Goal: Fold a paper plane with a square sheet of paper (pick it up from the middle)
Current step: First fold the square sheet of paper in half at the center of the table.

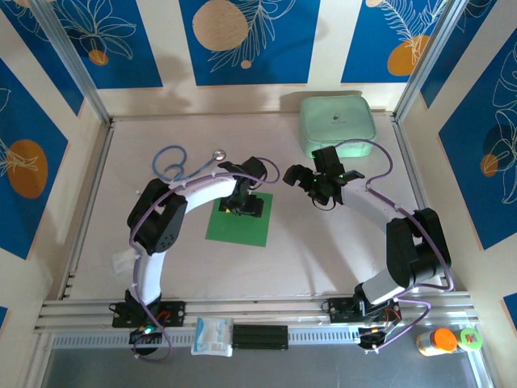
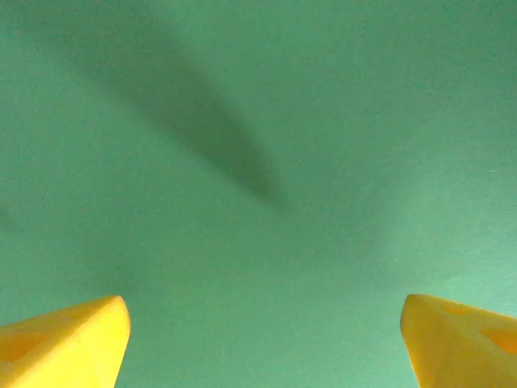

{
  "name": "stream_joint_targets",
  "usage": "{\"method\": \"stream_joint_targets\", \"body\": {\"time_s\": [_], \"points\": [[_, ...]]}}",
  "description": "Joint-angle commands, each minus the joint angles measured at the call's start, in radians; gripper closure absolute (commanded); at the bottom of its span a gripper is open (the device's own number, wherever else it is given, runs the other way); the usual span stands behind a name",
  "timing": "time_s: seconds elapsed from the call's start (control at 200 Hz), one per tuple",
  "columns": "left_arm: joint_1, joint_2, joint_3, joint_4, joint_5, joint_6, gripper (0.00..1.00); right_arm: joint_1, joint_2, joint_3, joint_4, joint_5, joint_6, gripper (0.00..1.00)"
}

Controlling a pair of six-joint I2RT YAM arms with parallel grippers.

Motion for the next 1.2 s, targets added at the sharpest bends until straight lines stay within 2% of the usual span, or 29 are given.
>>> {"method": "stream_joint_targets", "body": {"time_s": [0.0,0.625,1.196], "points": [[-0.015,0.028,0.026,-0.045,-0.019,-0.02,0.14,-0.006,0.016,0.007,-0.022,-0.011,-0.004,0.01],[-0.029,0.089,-0.006,-0.041,-0.058,-0.048,0.2,-0.006,0.055,0.012,-0.029,-0.005,0.015,0.02],[-0.029,0.058,-0.038,-0.019,-0.065,-0.066,0.23,-0.005,0.065,0.027,-0.04,-0.003,0.025,0.03]]}}
